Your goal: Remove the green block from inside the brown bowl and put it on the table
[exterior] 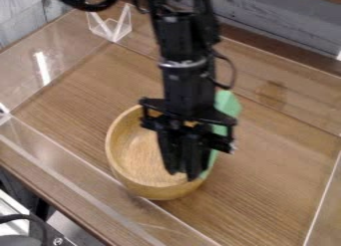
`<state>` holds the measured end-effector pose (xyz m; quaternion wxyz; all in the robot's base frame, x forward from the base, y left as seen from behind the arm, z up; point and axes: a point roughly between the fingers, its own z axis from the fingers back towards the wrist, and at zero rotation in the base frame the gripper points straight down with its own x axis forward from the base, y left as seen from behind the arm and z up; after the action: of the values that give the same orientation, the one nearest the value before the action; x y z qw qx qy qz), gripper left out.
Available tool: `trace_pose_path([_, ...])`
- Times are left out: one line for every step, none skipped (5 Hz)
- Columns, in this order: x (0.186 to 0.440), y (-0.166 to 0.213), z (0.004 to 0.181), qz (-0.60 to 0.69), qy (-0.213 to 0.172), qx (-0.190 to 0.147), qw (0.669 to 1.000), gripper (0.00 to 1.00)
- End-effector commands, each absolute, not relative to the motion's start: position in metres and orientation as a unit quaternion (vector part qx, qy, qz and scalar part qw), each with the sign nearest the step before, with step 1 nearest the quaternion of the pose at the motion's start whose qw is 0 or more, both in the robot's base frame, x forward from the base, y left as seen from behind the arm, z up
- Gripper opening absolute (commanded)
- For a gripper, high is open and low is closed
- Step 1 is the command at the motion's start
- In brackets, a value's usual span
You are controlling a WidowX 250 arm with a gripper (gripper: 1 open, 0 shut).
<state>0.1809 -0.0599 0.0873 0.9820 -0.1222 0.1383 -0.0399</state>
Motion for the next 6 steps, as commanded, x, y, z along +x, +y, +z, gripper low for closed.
trace_pose_path([0.191,-0.078,0.093,-0.057,0.119,-0.124,0.983,0.00])
trace_pose_path([0.194,-0.091,0.088,-0.071,0.122,-0.123,0.982,0.00])
trace_pose_path([0.196,-0.095,0.082,-0.076,0.122,-0.123,0.982,0.00])
trace_pose_path([0.197,-0.095,0.078,-0.077,0.122,-0.127,0.981,0.00])
trace_pose_path([0.199,-0.095,0.074,-0.078,0.122,-0.130,0.981,0.00])
trace_pose_path([0.201,-0.094,0.071,-0.079,0.122,-0.133,0.980,0.00])
